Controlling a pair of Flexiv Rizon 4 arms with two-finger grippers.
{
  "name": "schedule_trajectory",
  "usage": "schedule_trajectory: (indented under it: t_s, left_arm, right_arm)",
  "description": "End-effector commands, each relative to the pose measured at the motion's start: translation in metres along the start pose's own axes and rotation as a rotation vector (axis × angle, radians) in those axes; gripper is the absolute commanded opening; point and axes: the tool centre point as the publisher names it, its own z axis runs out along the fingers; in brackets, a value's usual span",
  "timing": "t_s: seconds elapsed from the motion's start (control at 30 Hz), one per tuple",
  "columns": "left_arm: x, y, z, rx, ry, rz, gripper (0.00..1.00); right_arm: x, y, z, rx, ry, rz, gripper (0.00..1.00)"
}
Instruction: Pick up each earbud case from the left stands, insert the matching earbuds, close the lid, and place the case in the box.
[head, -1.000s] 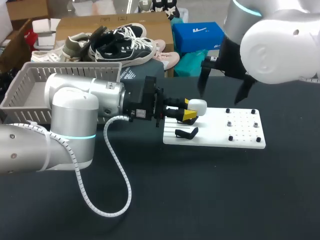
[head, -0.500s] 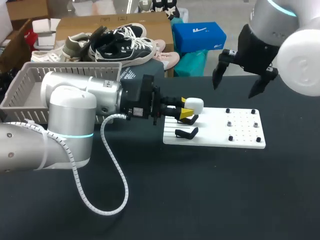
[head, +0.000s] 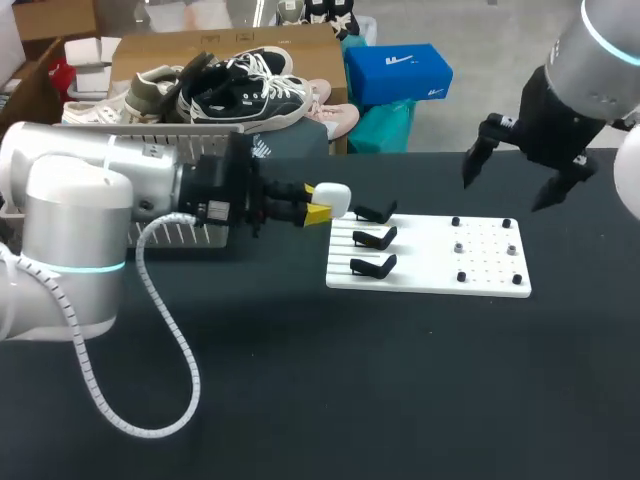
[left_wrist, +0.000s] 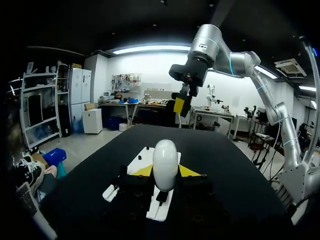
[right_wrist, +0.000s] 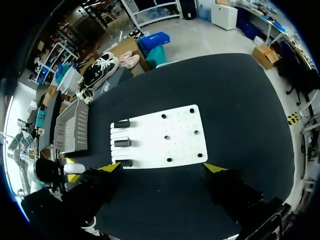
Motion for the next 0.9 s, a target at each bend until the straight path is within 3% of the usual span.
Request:
schedule_trajectory:
  t_s: [0.03, 0.2, 0.5, 0.73, 0.9]
  left_arm:
    - [0.002, -0.024, -0.051, -0.221, 0.033, -0.028, 0.0]
    - [0.012, -0.015, -0.082, -0.35, 0.083, -0.073, 0.0]
    - [0.021, 0.014, -0.117, -0.538, 0.089, -0.169, 0.0]
    - [0.037, 0.06, -0.125, -0.647, 0.141, -0.225, 0.0]
    - [0.046, 0.082, -0.135, -0.738, 0.172, -0.276, 0.0]
  right_arm:
    - [0.005, -0.006, -0.001, -0.014, -0.037, 0.002, 1.0]
    - [0.005, -0.006, -0.001, -0.014, -0.037, 0.002, 1.0]
    - [0.005, -0.006, -0.001, -0.014, -0.037, 0.002, 1.0]
    - [0.005, -0.006, -0.001, -0.014, -0.037, 0.002, 1.0]
    - [0.005, -0.006, -0.001, -0.014, -0.037, 0.002, 1.0]
